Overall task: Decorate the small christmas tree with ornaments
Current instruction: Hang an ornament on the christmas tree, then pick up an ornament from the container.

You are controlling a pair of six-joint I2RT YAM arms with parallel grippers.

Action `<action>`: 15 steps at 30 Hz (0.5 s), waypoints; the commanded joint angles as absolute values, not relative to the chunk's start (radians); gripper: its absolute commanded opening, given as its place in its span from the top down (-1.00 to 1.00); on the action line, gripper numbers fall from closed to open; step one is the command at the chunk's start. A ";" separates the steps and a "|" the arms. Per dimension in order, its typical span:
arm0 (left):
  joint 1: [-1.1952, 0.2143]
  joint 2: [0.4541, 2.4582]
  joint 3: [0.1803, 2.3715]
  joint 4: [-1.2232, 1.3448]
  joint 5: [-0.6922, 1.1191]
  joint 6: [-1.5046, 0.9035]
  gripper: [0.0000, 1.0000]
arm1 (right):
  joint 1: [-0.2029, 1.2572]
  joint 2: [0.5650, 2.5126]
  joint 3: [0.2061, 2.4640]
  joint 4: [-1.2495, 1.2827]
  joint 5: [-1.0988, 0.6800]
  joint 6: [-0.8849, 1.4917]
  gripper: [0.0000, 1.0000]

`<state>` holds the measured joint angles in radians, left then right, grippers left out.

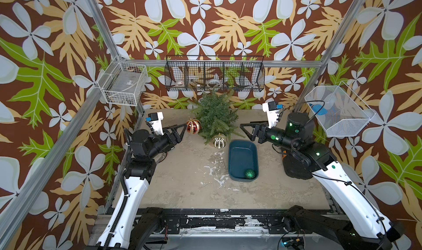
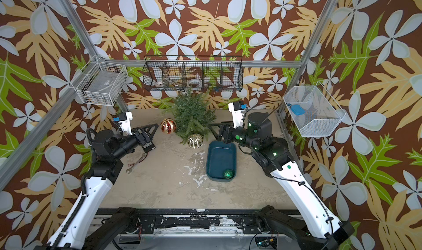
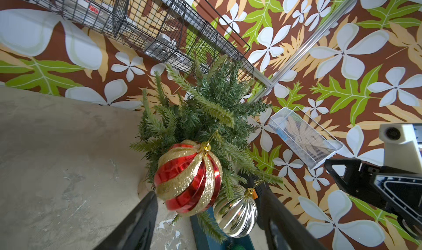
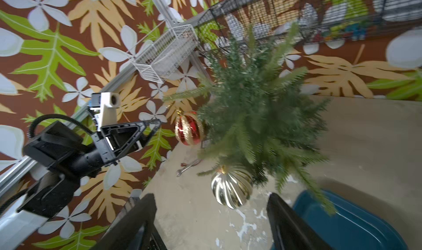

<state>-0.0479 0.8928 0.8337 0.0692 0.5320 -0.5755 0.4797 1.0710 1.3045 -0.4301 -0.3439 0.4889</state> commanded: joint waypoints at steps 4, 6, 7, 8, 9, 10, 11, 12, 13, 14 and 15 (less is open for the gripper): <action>-0.046 0.796 0.749 -0.082 0.485 -0.570 -0.52 | 0.472 1.023 1.249 -0.706 -0.153 0.422 -0.54; -0.047 0.757 0.695 -0.093 0.499 -0.594 -0.56 | 0.471 1.008 1.201 -0.745 -0.140 0.437 -0.53; -0.047 0.738 0.665 -0.097 0.513 -0.605 -0.56 | 0.471 1.001 1.163 -0.751 -0.142 0.451 -0.51; -0.047 0.721 0.642 -0.105 0.524 -0.612 -0.57 | 0.472 0.999 1.130 -0.754 -0.151 0.458 -0.50; -0.050 0.703 0.617 -0.117 0.533 -0.616 -0.56 | 0.471 1.003 1.094 -0.760 -0.158 0.466 -0.49; -0.055 0.681 0.590 -0.129 0.538 -0.621 -0.56 | 0.471 1.007 1.059 -0.762 -0.165 0.472 -0.47; -0.059 0.661 0.570 -0.139 0.540 -0.624 -0.56 | 0.472 1.013 1.031 -0.759 -0.172 0.472 -0.46; -0.061 0.636 0.543 -0.148 0.542 -0.630 -0.56 | 0.472 1.017 1.005 -0.758 -0.172 0.474 -0.45; -0.064 0.615 0.518 -0.156 0.549 -0.633 -0.56 | 0.472 1.023 0.984 -0.755 -0.168 0.474 -0.45; -0.065 0.599 0.501 -0.164 0.553 -0.637 -0.56 | 0.472 1.031 0.966 -0.752 -0.168 0.474 -0.44; -0.069 0.587 0.483 -0.174 0.560 -0.639 -0.56 | 0.471 1.044 0.947 -0.750 -0.174 0.473 -0.44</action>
